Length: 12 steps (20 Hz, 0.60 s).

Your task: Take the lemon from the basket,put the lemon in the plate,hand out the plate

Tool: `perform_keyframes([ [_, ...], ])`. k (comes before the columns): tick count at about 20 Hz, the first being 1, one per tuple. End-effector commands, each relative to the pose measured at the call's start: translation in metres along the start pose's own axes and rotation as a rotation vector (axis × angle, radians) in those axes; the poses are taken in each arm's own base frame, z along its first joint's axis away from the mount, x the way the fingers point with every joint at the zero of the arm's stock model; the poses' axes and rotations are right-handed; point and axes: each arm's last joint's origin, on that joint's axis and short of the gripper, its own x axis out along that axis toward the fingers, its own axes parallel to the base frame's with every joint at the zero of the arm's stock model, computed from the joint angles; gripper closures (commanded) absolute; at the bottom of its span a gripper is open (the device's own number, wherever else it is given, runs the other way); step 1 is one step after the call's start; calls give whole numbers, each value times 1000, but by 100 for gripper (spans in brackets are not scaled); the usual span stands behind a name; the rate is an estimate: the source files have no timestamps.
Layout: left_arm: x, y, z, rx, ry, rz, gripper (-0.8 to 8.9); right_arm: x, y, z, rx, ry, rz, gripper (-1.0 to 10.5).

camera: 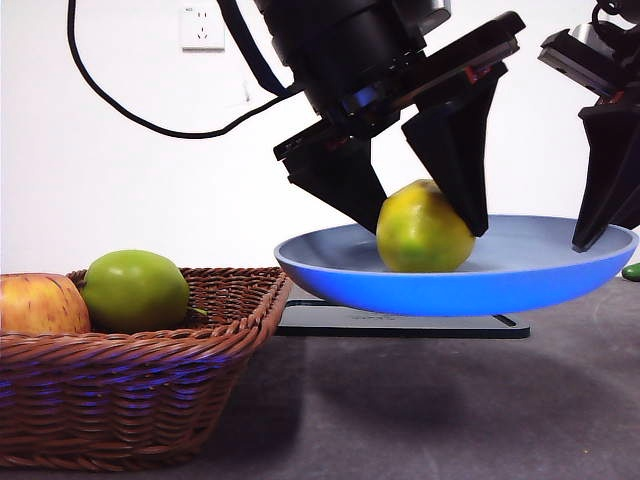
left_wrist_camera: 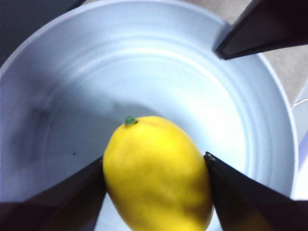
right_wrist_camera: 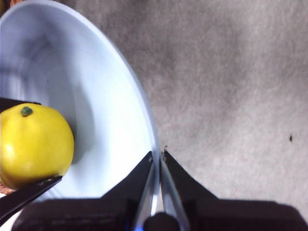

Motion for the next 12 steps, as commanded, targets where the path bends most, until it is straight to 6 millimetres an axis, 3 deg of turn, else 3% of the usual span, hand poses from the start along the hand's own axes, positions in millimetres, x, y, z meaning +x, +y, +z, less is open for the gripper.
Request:
perform_keyframes([
  [1,3,-5,3,25,-3,-23,437,0,2,3,2,3,18,943],
  [5,-12,-6,10,17,-12,-21,437,0,1,2,6,6,15,944],
  [12,-74,-15,42,47,-64,-21,437,12,-20,13,89,23,-11,943],
])
